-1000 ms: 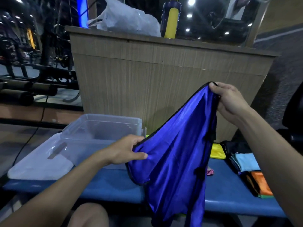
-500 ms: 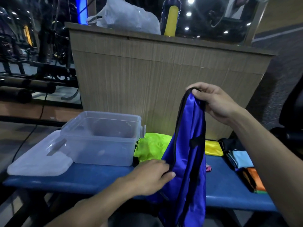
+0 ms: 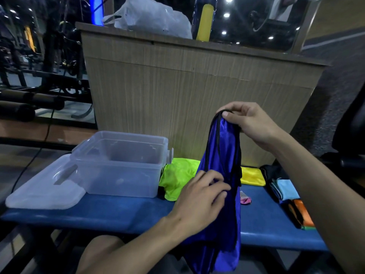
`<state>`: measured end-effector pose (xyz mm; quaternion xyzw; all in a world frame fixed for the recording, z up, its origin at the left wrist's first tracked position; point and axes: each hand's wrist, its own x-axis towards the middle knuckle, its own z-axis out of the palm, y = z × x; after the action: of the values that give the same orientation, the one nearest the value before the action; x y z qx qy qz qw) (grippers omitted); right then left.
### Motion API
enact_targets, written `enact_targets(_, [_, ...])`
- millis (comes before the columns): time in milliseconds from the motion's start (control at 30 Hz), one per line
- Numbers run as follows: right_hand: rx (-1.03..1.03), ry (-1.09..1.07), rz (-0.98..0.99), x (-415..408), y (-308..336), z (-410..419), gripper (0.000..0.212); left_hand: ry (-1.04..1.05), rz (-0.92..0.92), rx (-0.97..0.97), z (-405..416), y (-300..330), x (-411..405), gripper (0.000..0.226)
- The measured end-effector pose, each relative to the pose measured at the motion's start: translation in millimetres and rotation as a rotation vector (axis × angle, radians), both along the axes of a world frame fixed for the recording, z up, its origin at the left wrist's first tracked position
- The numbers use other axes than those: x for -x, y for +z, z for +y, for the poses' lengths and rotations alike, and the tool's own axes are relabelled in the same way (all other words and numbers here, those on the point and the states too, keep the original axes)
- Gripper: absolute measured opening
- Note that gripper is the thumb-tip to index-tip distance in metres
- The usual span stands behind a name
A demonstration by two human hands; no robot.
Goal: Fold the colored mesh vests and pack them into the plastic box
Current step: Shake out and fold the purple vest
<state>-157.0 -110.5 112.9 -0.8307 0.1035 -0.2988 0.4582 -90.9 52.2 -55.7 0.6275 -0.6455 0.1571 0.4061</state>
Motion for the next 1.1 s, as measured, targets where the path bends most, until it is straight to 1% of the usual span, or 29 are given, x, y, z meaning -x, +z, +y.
enact_targets(100, [0.006, 0.002, -0.005, 5, 3, 0, 0.014, 0.044, 0.175, 0.138, 4, -3, -7, 0.008])
enact_targets(200, [0.018, 0.001, -0.01, 7, 5, 2, 0.014, 0.104, 0.428, 0.169, 3, -4, -14, 0.023])
enact_targets(233, [0.027, 0.0, -0.01, 7, 5, 3, 0.014, 0.123, 0.49, 0.167, 1, -4, -16, 0.027])
enact_targets(300, [0.041, 0.004, -0.007, 6, 5, 6, 0.015, 0.155, 0.555, 0.149, -2, 0, -18, 0.032])
enact_targets(367, [0.052, 0.014, -0.005, 5, 6, 9, 0.015, 0.188, 0.583, 0.14, -5, 7, -21, 0.031])
enact_targets(500, [0.052, 0.024, -0.009, 4, 7, 12, 0.016, 0.233, 0.645, 0.141, -8, 23, -32, 0.016])
enact_targets(600, [0.076, 0.026, 0.006, 5, 7, 11, 0.016, 0.246, 0.61, 0.133, -7, 36, -42, 0.012])
enact_targets(633, [0.088, 0.027, 0.012, 5, 6, 11, 0.016, 0.221, 0.597, 0.126, -6, 40, -47, 0.012])
enact_targets(700, [0.097, 0.02, 0.001, 6, 7, 11, 0.016, 0.107, 0.584, 0.092, -2, 47, -59, 0.016])
enact_targets(767, [0.089, 0.007, -0.032, 7, 10, 11, 0.015, 0.013, 0.527, 0.051, 3, 48, -70, 0.022])
enact_targets(833, [0.094, 0.0, -0.036, 8, 14, 11, 0.014, -0.025, 0.446, 0.038, 8, 47, -74, 0.025])
enact_targets(867, [0.108, -0.002, -0.027, 8, 16, 11, 0.014, -0.045, 0.436, 0.044, 9, 46, -75, 0.025])
enact_targets(967, [0.146, 0.008, -0.001, 7, 17, 15, 0.014, -0.111, 0.515, 0.038, 9, 40, -77, 0.024])
enact_targets(1100, [0.166, 0.031, 0.011, 6, 19, 21, 0.014, -0.146, 0.647, 0.017, 7, 33, -78, 0.026])
